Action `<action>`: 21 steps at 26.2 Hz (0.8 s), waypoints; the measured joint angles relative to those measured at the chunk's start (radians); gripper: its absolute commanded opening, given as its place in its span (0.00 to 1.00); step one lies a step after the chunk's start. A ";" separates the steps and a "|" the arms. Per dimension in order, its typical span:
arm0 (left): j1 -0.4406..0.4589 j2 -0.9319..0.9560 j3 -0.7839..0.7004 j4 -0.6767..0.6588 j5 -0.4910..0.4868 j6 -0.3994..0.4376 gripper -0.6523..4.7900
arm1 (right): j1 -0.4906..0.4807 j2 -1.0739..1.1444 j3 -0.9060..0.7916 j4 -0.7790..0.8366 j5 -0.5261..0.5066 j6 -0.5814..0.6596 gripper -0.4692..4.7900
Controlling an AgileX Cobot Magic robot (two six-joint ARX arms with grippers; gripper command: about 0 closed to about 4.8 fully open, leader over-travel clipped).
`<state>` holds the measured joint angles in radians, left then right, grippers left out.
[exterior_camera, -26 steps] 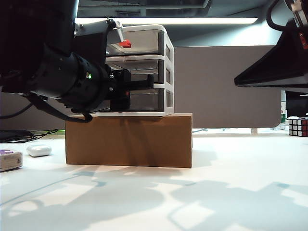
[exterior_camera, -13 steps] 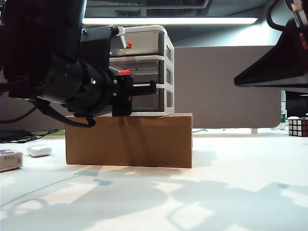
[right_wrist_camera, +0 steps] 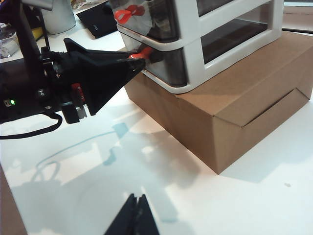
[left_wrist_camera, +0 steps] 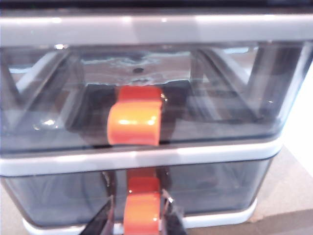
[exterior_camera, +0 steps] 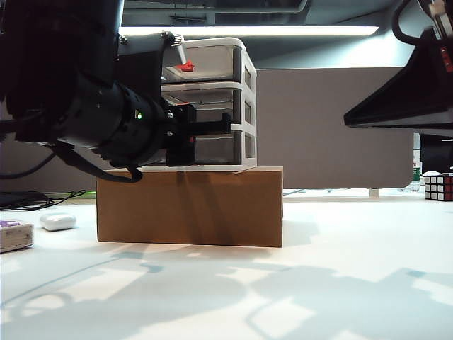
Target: Open the third layer of the drawer on the table, pick up a pack of napkins on the table and put it in, and finally close the drawer.
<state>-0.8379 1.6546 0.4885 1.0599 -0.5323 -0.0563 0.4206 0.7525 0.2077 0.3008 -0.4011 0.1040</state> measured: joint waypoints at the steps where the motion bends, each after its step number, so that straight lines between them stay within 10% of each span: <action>1: 0.000 0.000 0.000 0.001 0.007 0.000 0.34 | 0.000 0.000 0.000 0.000 0.000 0.000 0.08; 11: 0.000 0.000 0.000 0.006 0.017 0.000 0.34 | 0.000 0.000 0.000 0.000 -0.013 0.000 0.08; 21: 0.000 0.000 0.001 0.007 0.016 0.000 0.11 | 0.000 0.000 0.000 0.000 -0.016 0.000 0.08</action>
<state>-0.8379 1.6546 0.4896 1.0672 -0.5163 -0.0559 0.4206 0.7525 0.2077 0.3008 -0.4168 0.1040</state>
